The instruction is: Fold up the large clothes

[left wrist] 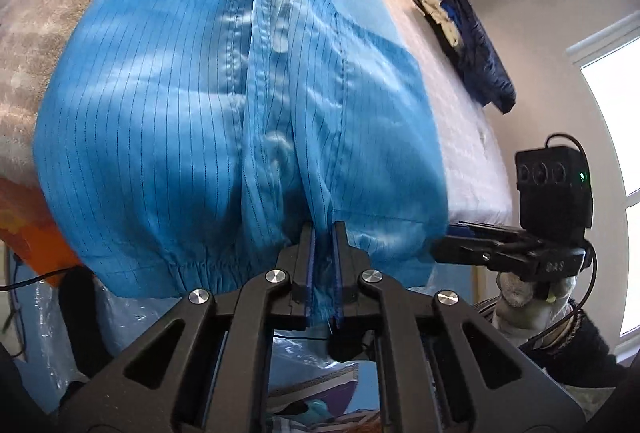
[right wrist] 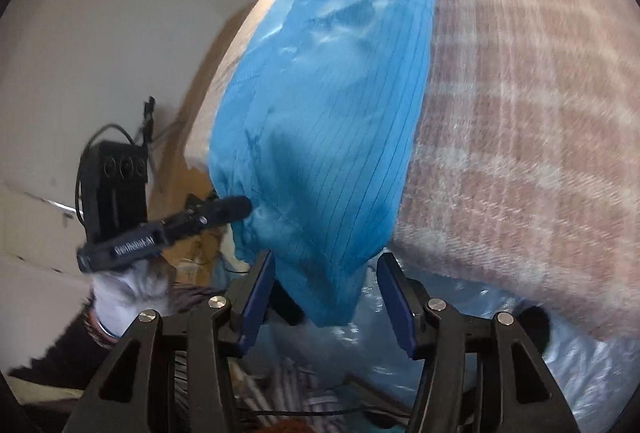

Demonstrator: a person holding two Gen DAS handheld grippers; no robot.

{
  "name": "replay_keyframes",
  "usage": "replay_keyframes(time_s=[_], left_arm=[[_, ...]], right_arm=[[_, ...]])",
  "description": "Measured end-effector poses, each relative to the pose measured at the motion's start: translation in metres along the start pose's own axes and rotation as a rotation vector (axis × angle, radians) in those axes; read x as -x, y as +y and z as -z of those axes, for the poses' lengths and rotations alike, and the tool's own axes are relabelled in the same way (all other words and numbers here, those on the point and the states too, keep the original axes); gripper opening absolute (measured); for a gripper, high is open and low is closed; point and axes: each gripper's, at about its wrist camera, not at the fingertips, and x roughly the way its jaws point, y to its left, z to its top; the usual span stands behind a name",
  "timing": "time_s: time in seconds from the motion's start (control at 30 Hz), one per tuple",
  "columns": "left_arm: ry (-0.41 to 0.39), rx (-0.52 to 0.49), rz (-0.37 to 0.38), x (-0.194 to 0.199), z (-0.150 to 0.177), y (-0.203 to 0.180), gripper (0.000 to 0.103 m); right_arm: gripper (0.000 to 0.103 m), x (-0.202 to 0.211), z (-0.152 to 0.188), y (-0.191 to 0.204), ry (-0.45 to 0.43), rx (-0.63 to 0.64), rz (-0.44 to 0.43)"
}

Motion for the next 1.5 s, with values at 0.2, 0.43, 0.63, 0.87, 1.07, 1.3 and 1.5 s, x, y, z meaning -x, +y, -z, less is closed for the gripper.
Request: replay_keyframes(time_s=[0.2, 0.43, 0.63, 0.87, 1.07, 1.3, 1.5], left_arm=[[-0.07, -0.049, -0.01, 0.053, 0.0, 0.005, 0.048], [-0.074, 0.079, -0.048, 0.089, -0.009, 0.076, 0.069], [0.02, 0.194, 0.001, 0.064, -0.011, 0.125, 0.07], [0.068, 0.097, 0.044, 0.037, -0.022, 0.118, 0.07], [0.119, 0.114, 0.108, 0.021, -0.017, 0.123, 0.069], [0.078, 0.077, 0.105, 0.03, -0.019, 0.117, 0.066], [0.085, 0.068, 0.148, 0.018, -0.025, 0.116, 0.066]], right_arm=[[0.025, -0.016, 0.0, -0.001, 0.047, 0.01, 0.017], [0.041, 0.003, 0.0, -0.01, 0.014, 0.038, -0.011], [0.043, 0.015, -0.007, -0.035, 0.015, -0.015, -0.054], [0.043, 0.007, -0.009, -0.039, 0.046, -0.012, -0.077], [0.003, 0.003, -0.008, -0.033, 0.082, -0.013, -0.106], [0.004, 0.027, 0.004, -0.032, 0.106, 0.061, -0.014], [0.048, 0.032, -0.005, -0.03, 0.083, 0.058, -0.104]])
